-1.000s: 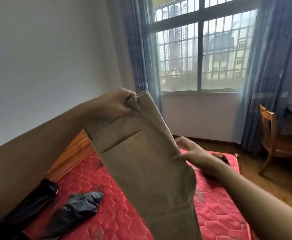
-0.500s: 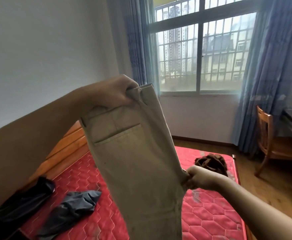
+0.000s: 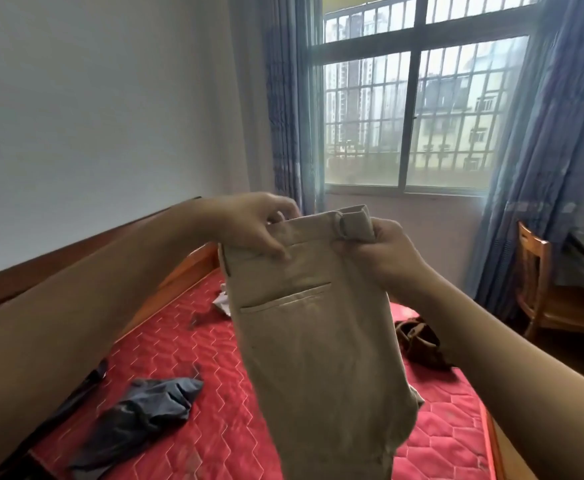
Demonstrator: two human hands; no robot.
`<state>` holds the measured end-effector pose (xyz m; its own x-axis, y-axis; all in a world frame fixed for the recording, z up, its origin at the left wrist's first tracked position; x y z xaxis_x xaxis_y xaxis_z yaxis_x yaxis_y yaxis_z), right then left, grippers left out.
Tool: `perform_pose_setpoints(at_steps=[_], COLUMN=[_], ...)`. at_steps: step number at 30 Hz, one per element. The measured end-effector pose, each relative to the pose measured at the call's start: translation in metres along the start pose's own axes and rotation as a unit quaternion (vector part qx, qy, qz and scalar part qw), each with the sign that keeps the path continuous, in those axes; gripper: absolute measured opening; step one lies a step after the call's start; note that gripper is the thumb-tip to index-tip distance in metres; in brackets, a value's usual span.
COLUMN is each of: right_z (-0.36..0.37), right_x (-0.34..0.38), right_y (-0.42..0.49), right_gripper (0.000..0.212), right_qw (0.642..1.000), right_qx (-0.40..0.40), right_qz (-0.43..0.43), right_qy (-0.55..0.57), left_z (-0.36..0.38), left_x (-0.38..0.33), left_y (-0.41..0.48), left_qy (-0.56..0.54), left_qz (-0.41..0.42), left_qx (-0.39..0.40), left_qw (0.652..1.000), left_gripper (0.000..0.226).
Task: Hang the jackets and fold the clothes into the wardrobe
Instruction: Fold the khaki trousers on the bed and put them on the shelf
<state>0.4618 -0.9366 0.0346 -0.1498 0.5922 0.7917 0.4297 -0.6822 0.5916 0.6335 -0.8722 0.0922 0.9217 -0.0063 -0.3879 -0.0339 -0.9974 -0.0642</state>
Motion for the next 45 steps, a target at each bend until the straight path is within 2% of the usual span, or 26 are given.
perform_pose_setpoints(at_steps=[2,5,7,10,14,16,20,22,26,29,34,37,42,44,45], right_z=[-0.002,0.006,0.014,0.025,0.035,0.040,0.048,0.053,0.058,0.045,0.020,0.011,0.018,0.018,0.017], right_x=[-0.008,-0.008,-0.004,0.010,0.041,0.060,0.095,0.112,0.124,0.090,-0.013,-0.088,-0.208,-0.255,-0.279], right_y=[-0.002,-0.006,-0.009,-0.011,-0.016,-0.021,-0.029,-0.031,-0.031,-0.028,-0.030,-0.040,-0.071,-0.086,-0.095], right_gripper=[0.004,0.006,0.008,0.005,0.010,0.013,0.025,0.024,0.018,0.023,0.013,0.031,0.021,0.031,0.029], right_qw=[0.999,0.998,0.997,0.996,0.994,0.993,0.990,0.989,0.992,0.993,0.957,0.913,0.897,0.895,0.895], right_qx=[-0.028,-0.039,-0.048,-0.049,-0.090,-0.114,-0.138,-0.143,-0.123,-0.107,-0.038,0.001,0.081,0.090,0.089], right_qz=[0.022,0.039,0.049,0.063,0.047,0.030,-0.004,-0.024,-0.034,0.001,0.058,0.104,0.180,0.202,0.219], right_qy=[-0.006,-0.022,-0.029,-0.030,-0.033,-0.025,-0.014,0.001,0.003,-0.058,-0.281,-0.395,-0.396,-0.386,-0.378], left_z=[0.007,0.012,0.014,0.016,0.014,0.004,-0.025,-0.041,-0.051,-0.033,0.029,0.081,0.185,0.222,0.239], left_x=[0.038,0.077,0.096,0.116,0.121,0.114,0.101,0.097,0.093,0.101,0.137,0.164,0.208,0.223,0.228], left_y=[-0.006,-0.014,-0.019,-0.029,-0.045,-0.057,-0.077,-0.085,-0.079,-0.050,0.023,0.065,0.116,0.130,0.137], left_qy=[-0.033,-0.150,-0.236,-0.382,-0.555,-0.590,-0.604,-0.603,-0.583,-0.554,-0.380,-0.254,-0.134,-0.114,-0.107], left_qz=[-0.017,0.009,0.016,0.026,0.067,0.089,0.137,0.164,0.190,0.173,0.155,0.125,0.046,0.008,-0.009], left_qx=[0.020,-0.035,-0.077,-0.130,-0.116,-0.111,-0.124,-0.127,-0.115,-0.107,-0.131,-0.138,-0.071,-0.047,-0.037], left_qw=[0.999,0.988,0.969,0.915,0.821,0.795,0.775,0.770,0.782,0.807,0.903,0.949,0.987,0.992,0.994], left_gripper=[0.033,0.019,0.023,0.033,0.041,0.035,0.027,0.027,0.028,0.025,0.031,0.037,0.030,0.024,0.022])
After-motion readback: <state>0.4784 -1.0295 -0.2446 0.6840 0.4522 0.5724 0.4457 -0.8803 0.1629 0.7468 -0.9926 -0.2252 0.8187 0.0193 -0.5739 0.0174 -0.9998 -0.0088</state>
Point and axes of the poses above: each hand's wrist, its own y-axis towards the middle knuckle, its own z-axis out of the palm, x = y × z, the point moved 8 cm from there along y, towards the middle knuckle, and after that the axes turned 10 degrees about -z, right-handed, at the moved point
